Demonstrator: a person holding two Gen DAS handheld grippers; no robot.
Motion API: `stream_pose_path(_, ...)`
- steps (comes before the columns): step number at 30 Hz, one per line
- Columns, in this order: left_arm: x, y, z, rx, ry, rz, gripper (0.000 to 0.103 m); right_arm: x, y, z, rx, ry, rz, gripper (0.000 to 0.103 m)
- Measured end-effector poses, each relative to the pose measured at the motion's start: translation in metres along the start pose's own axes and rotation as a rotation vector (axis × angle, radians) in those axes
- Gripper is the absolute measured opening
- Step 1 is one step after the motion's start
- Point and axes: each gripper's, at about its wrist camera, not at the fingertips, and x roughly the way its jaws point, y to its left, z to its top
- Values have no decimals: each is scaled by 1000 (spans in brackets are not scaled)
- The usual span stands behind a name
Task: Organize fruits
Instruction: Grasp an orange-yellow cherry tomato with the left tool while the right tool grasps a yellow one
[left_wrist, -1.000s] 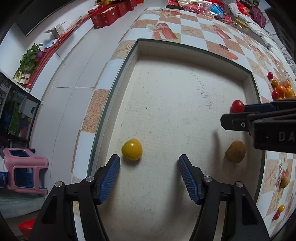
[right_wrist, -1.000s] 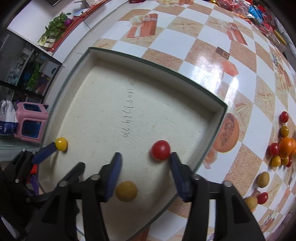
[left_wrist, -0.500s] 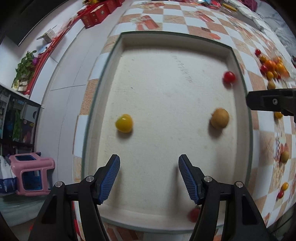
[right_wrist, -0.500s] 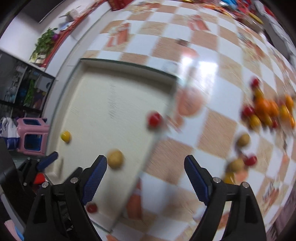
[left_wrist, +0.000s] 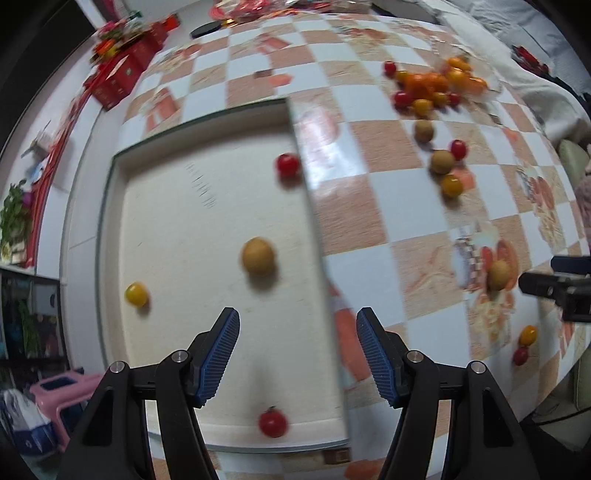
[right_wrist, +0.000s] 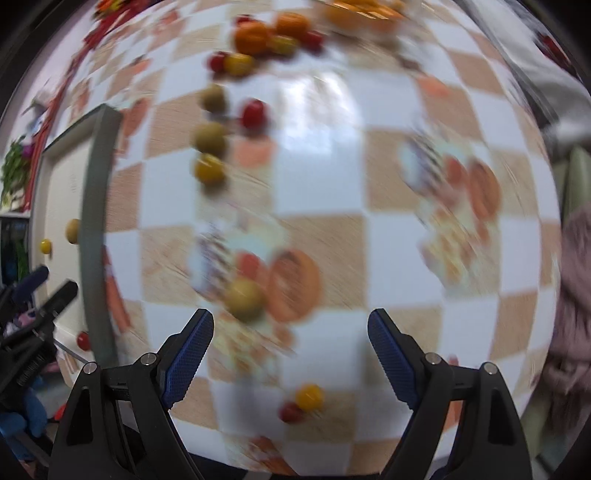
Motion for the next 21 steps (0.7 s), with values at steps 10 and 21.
stream_pose_path(10, 9, -60, 26, 40, 68, -133, 67, 10, -30, -58, 41, 40, 38, 88)
stream_pose_path(21, 31, -89, 71, 0, 58, -156, 67, 23, -40, -76, 108, 21, 79, 73)
